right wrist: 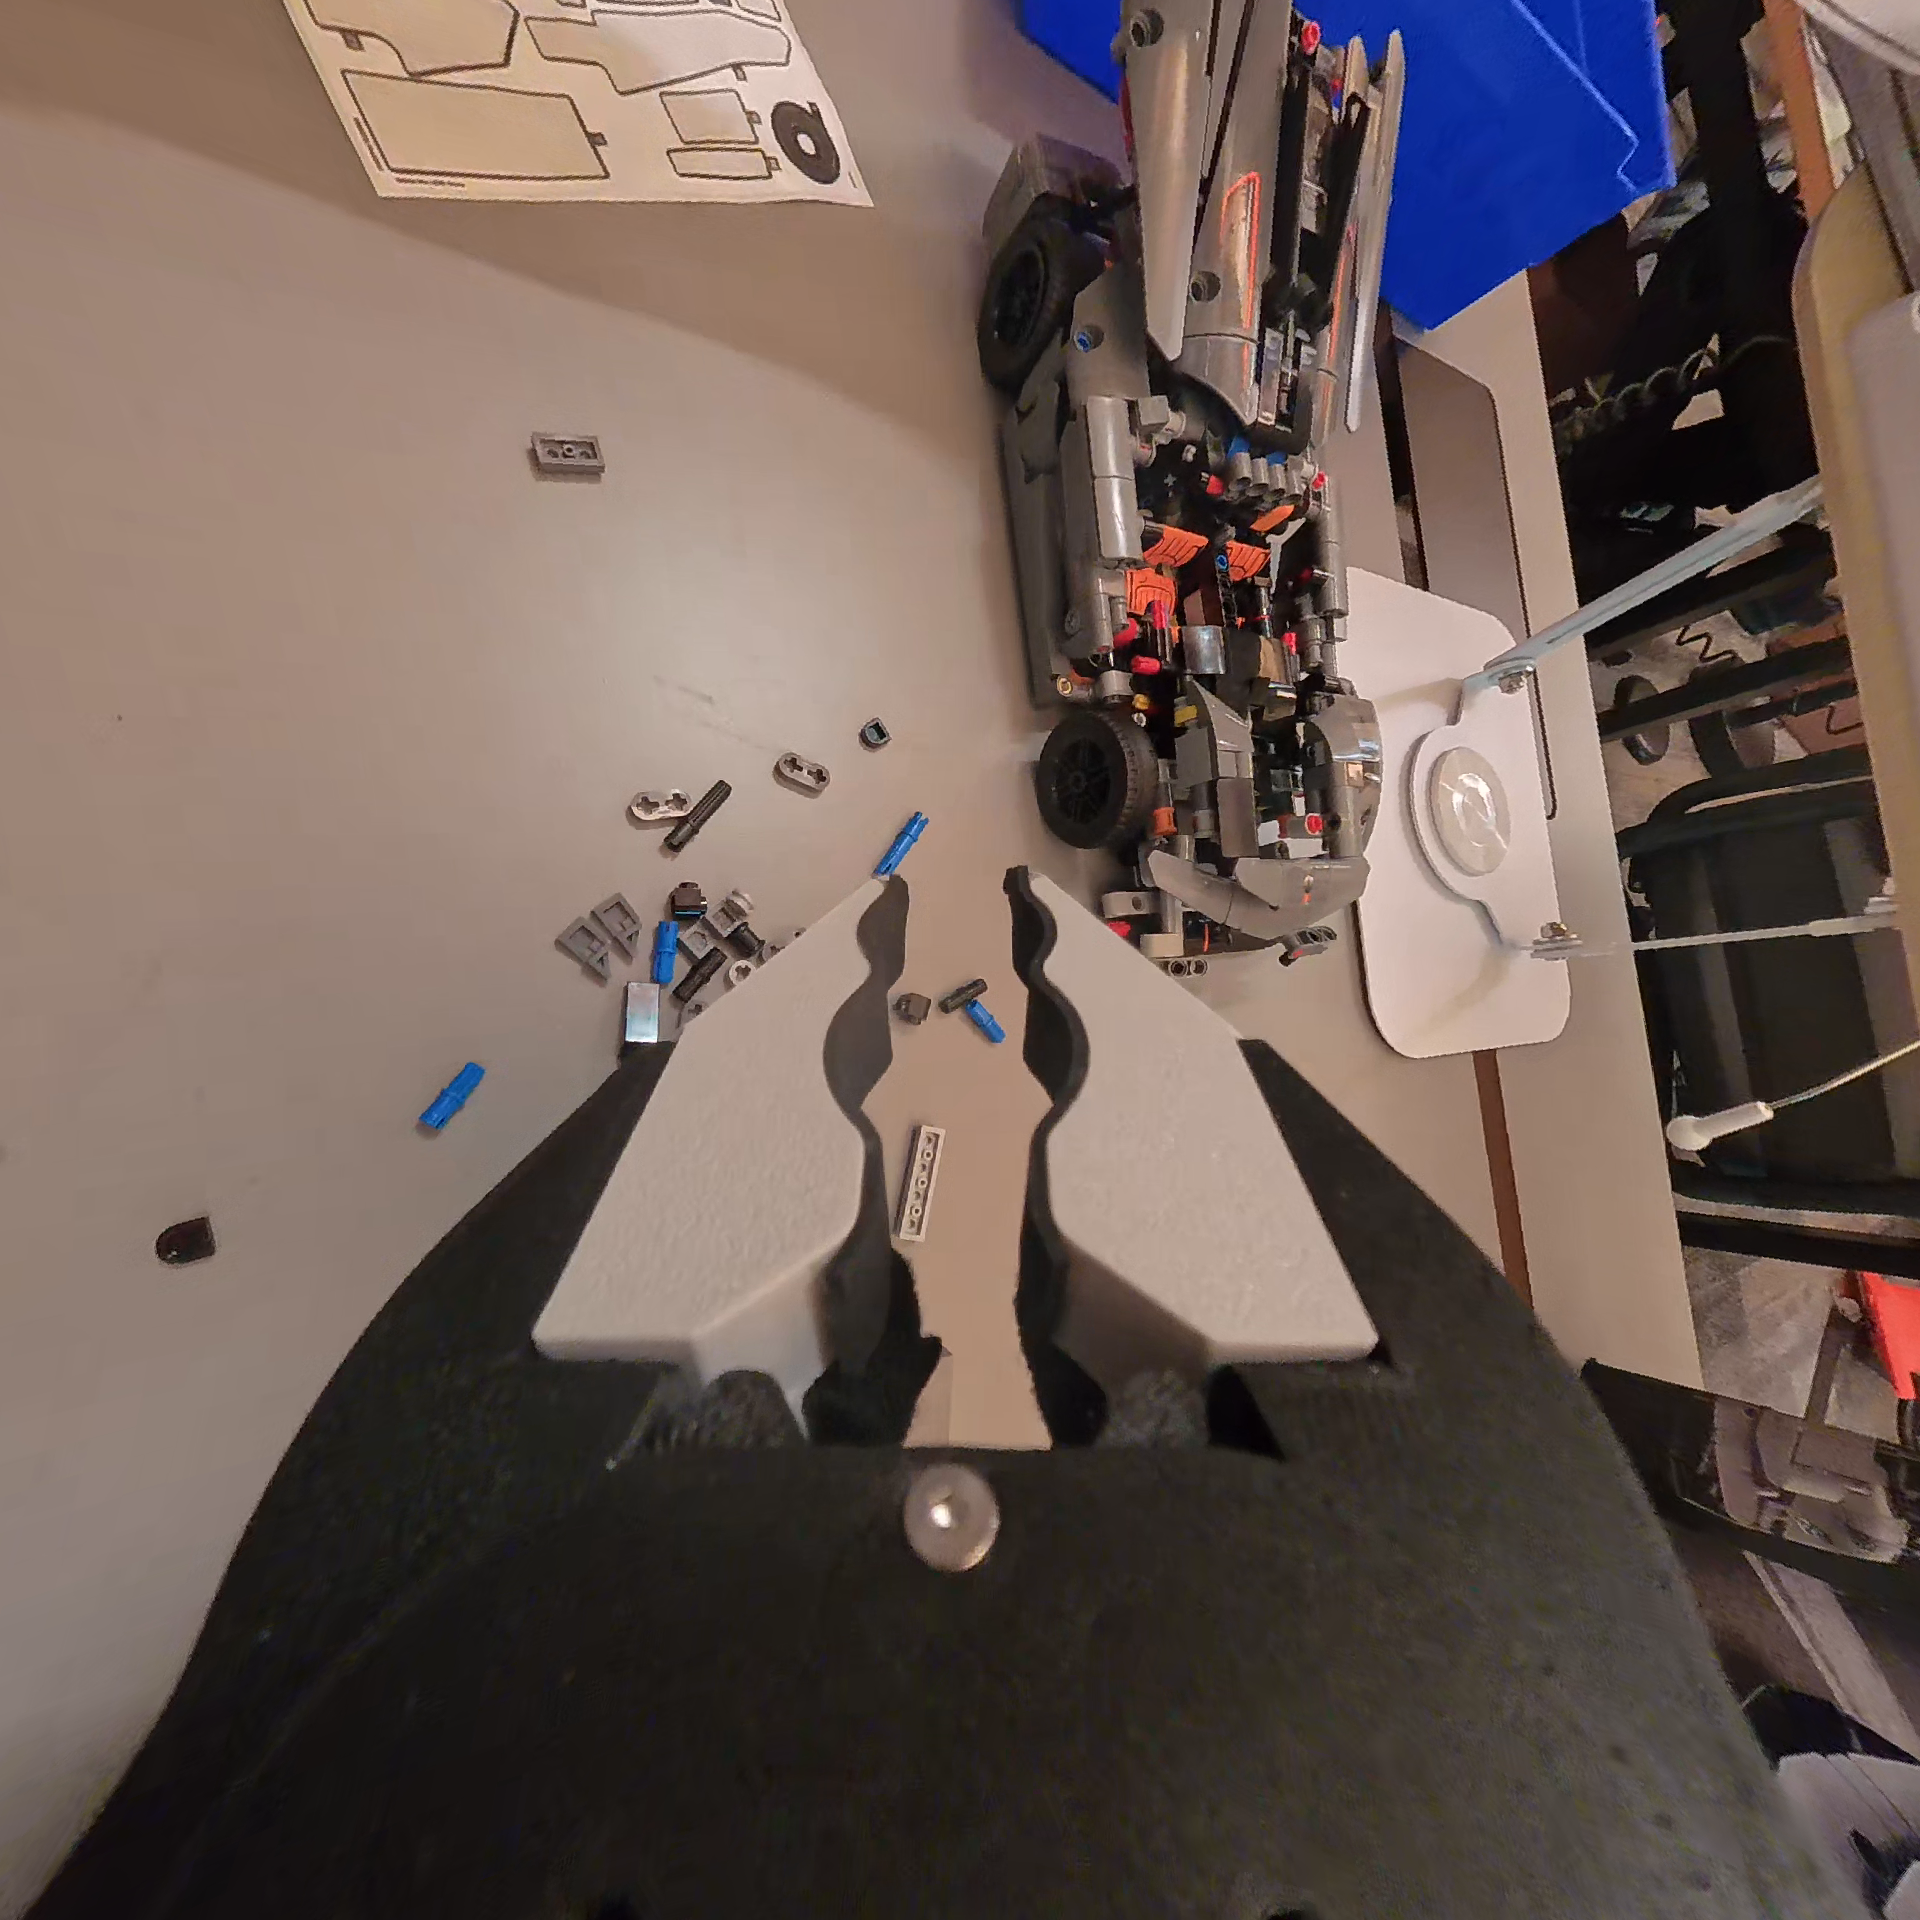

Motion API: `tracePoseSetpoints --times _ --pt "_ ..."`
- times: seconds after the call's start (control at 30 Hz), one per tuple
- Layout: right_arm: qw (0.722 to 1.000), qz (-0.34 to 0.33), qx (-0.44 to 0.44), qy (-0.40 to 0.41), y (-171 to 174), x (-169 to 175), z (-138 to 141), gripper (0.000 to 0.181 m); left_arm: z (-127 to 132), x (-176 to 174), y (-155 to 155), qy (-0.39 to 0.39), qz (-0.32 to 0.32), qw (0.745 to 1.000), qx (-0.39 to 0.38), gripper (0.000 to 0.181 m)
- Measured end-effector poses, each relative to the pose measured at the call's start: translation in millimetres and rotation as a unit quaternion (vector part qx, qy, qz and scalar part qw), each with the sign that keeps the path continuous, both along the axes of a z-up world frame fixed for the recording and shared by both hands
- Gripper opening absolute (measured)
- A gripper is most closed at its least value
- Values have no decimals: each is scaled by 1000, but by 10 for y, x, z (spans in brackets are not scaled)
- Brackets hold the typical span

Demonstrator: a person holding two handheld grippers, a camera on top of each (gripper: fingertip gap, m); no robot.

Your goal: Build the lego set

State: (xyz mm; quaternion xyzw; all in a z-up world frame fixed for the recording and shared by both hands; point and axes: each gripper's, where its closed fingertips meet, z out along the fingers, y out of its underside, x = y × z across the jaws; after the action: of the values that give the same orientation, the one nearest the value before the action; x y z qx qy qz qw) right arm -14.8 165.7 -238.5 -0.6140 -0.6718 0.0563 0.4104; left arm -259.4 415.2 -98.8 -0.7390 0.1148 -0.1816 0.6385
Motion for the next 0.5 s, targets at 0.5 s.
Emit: tracePoseSetpoints --times 0.5 --pt "1000 -2 -4 0 13 17 -8 18 789 1638 -176 304 -65 934 177 0"
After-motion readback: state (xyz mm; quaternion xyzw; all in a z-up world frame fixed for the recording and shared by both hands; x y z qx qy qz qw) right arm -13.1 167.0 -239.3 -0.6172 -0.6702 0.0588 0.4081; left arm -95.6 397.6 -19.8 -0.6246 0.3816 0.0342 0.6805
